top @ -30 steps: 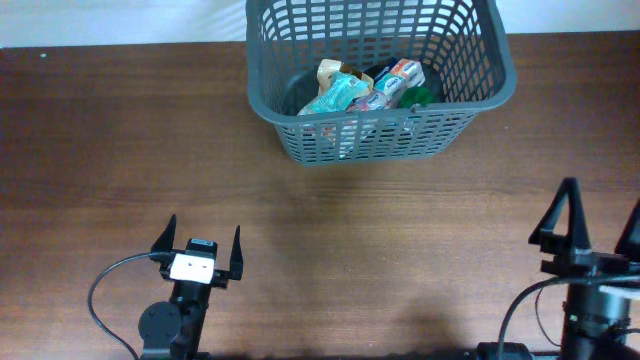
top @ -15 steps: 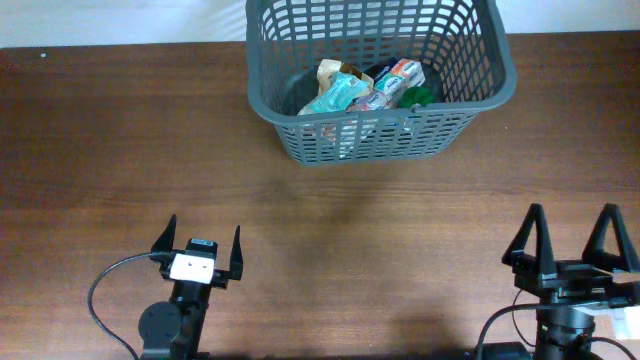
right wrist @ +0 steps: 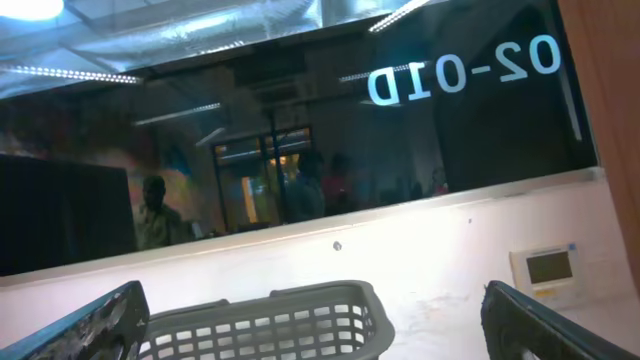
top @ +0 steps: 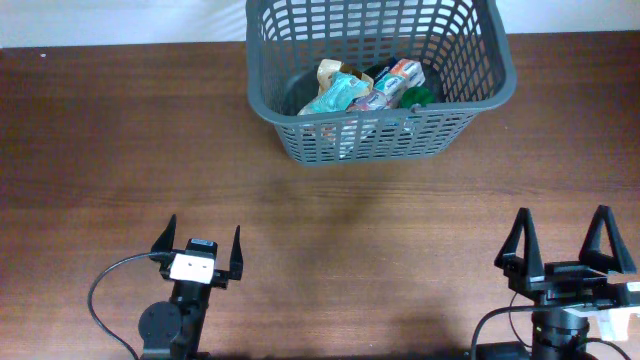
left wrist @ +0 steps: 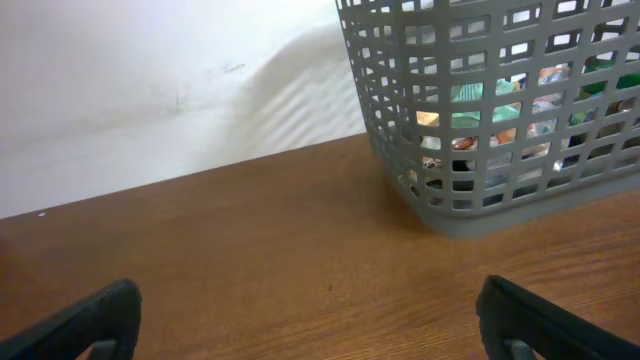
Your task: Pack container
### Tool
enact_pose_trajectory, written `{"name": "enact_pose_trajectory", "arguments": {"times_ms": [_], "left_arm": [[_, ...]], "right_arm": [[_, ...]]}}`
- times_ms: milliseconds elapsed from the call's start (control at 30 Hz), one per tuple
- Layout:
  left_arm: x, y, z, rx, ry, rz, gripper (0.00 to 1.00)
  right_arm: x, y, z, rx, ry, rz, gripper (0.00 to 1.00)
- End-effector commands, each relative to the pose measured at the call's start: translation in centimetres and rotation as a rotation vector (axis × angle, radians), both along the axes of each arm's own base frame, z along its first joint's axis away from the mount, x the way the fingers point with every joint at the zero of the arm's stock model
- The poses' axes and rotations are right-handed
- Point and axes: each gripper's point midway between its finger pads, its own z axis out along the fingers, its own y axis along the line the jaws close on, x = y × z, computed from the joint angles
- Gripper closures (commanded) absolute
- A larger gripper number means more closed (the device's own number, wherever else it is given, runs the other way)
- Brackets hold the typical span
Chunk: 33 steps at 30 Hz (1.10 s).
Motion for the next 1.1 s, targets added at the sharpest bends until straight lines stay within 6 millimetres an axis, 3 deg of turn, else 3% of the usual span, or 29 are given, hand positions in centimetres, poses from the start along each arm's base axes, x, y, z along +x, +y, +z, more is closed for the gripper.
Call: {"name": "enact_pose_trajectory", "arguments": {"times_ms": [0,267,600,1067], "left_arm": [[0.0,0.1,-0.2,-0.009,0.001,0.005,0.01],[0.0,0.1,-0.2,-0.009,0.001,0.006,0.01],[0.0,0.1,-0.2,-0.009,0.001,0.006,0.01],[0.0,0.1,-0.2,-0.009,0.001,0.005,0.01]], "right_arm": [[0.4,0.4,-0.9,-0.020,0.011,0.015,0.01],[3.5,0.9,-7.0,-0.034,0.149,0.034,0.01],[6.1,1.1,-14.3,-0.041,0.306,0.036,0.01],[7.1,1.1,-20.8,-0.049,0.483,0.037,0.01]]}}
